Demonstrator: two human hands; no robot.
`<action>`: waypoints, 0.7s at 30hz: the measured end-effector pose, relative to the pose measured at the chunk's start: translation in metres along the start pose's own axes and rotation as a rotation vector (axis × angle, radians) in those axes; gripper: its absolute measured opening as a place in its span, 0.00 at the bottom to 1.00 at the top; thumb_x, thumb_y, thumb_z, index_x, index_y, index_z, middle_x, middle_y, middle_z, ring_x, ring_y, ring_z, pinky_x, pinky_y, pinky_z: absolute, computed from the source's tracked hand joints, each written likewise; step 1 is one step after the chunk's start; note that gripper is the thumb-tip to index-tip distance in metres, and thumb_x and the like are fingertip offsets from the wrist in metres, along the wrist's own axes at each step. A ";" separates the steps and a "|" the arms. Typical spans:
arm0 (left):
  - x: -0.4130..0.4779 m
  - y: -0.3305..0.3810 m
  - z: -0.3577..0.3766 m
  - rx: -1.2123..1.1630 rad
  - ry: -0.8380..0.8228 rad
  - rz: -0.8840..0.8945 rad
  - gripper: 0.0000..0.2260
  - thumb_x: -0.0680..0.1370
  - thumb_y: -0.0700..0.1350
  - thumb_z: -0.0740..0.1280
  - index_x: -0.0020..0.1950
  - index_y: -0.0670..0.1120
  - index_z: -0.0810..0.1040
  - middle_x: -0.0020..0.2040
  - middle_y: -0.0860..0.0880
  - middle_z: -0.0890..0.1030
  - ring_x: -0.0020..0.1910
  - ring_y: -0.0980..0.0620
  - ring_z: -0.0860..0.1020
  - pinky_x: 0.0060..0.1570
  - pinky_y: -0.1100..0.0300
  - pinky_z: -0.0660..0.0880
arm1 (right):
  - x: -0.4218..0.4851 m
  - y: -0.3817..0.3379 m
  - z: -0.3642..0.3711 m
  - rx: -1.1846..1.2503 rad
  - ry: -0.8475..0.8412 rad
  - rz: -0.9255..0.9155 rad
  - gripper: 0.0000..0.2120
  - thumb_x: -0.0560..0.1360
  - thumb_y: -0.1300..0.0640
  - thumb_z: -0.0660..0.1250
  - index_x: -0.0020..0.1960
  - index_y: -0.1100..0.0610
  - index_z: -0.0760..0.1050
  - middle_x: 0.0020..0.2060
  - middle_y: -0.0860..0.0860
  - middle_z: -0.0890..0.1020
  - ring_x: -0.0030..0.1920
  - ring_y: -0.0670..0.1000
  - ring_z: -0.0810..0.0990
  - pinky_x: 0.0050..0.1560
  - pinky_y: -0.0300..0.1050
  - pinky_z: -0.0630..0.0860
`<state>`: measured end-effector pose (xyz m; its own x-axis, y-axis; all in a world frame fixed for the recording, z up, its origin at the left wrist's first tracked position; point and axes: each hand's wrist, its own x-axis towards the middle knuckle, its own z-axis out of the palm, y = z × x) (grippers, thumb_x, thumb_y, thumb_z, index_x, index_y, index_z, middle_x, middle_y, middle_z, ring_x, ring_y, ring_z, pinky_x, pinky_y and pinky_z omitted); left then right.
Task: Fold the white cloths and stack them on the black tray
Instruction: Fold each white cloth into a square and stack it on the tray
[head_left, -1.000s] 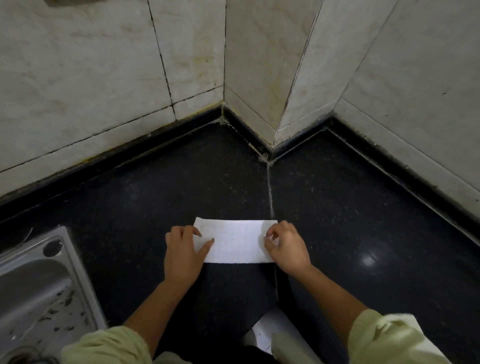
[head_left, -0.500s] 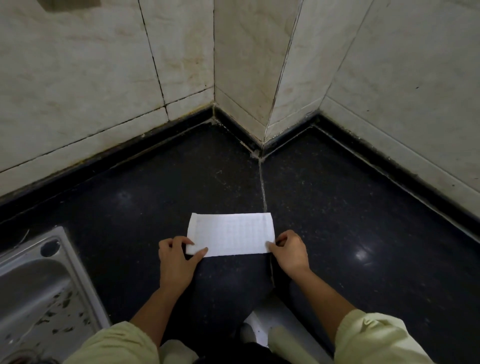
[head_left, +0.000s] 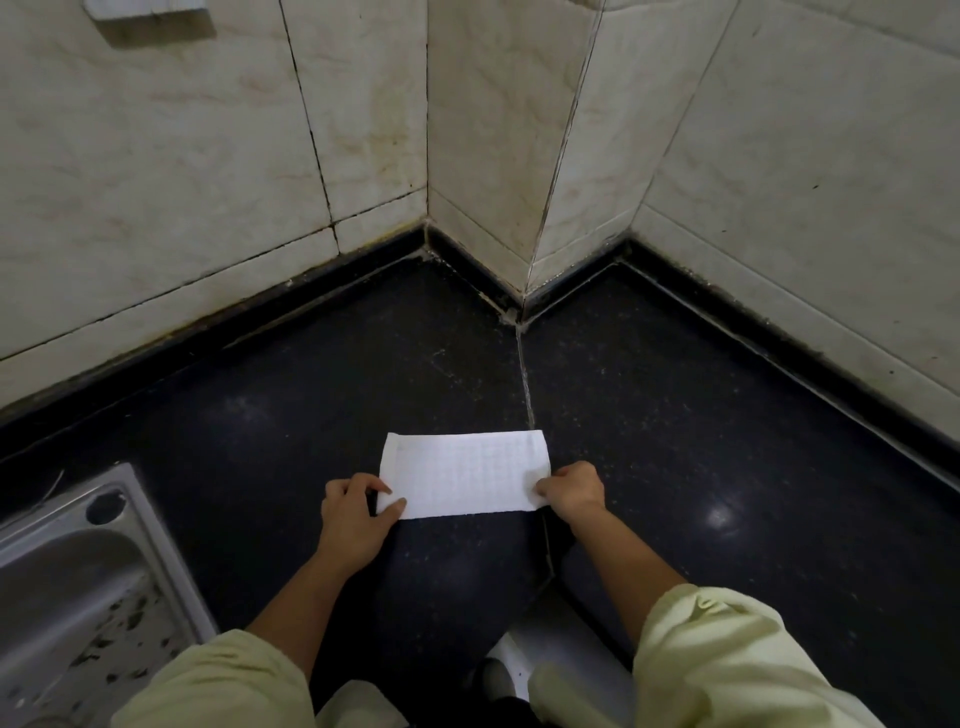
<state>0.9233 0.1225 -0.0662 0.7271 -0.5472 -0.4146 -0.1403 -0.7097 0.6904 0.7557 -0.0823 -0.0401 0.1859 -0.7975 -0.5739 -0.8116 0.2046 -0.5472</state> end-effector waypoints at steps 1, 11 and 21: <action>0.000 -0.001 0.000 0.003 -0.005 0.000 0.11 0.75 0.49 0.71 0.54 0.50 0.73 0.62 0.47 0.63 0.63 0.44 0.67 0.65 0.53 0.66 | 0.000 -0.001 -0.001 0.000 -0.012 0.004 0.11 0.71 0.64 0.68 0.32 0.59 0.70 0.30 0.52 0.74 0.30 0.49 0.73 0.31 0.41 0.71; 0.006 0.001 -0.014 0.004 -0.105 -0.026 0.10 0.75 0.49 0.71 0.53 0.51 0.74 0.59 0.50 0.62 0.59 0.48 0.71 0.66 0.55 0.68 | -0.002 0.001 -0.003 0.194 -0.022 -0.012 0.10 0.73 0.57 0.68 0.37 0.60 0.74 0.37 0.53 0.77 0.38 0.51 0.76 0.40 0.46 0.74; 0.008 0.005 -0.013 -0.102 -0.011 -0.065 0.18 0.75 0.43 0.71 0.61 0.44 0.70 0.57 0.47 0.66 0.52 0.51 0.72 0.54 0.59 0.70 | -0.010 -0.006 -0.011 0.352 -0.108 -0.086 0.03 0.72 0.62 0.69 0.41 0.59 0.76 0.42 0.53 0.80 0.42 0.51 0.77 0.41 0.44 0.74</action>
<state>0.9373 0.1204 -0.0580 0.7252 -0.5069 -0.4660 -0.0242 -0.6952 0.7184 0.7524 -0.0818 -0.0249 0.3172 -0.7597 -0.5677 -0.5545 0.3371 -0.7609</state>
